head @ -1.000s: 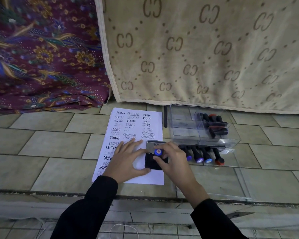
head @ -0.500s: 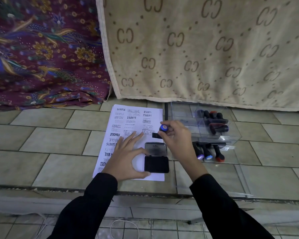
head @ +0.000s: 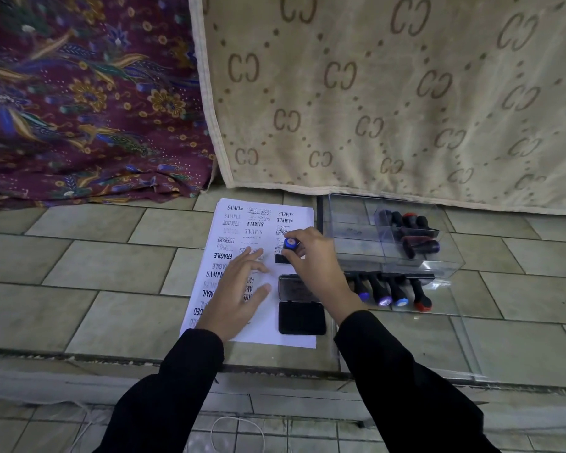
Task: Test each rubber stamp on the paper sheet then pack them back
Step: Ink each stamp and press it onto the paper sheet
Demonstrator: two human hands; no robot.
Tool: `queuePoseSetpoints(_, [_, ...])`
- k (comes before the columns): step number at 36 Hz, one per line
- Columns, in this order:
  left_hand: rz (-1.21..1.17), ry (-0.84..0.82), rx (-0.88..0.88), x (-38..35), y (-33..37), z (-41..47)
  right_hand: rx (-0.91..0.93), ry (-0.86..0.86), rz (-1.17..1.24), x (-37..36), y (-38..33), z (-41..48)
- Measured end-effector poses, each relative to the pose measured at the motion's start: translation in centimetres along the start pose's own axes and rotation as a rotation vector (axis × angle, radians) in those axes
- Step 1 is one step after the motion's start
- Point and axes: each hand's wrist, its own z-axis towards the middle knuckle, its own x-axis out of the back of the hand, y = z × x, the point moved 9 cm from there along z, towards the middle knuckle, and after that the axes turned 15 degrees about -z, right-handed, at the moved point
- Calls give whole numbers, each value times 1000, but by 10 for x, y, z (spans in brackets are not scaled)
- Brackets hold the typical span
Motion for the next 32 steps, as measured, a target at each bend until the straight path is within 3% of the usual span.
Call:
queuePoseSetpoints(10, [-284,162,188,20,-29,6,0,0,-43,-12,-2,-1])
queuePoseSetpoints(16, [-282,180,219,22,-30,7,-9,14,-39,-16,-2,-6])
queuePoseSetpoints(22, [-25,129,210,16,-25,16,-38,-11,-52,-20,0,-2])
queuePoseSetpoints(27, [337,78,57,15,-17,22,-27,-34,-70,-26,0,-9])
queuePoseSetpoints(32, [403,102,-6,13,-16,18,-39,-38,-95,-25,-2,-4])
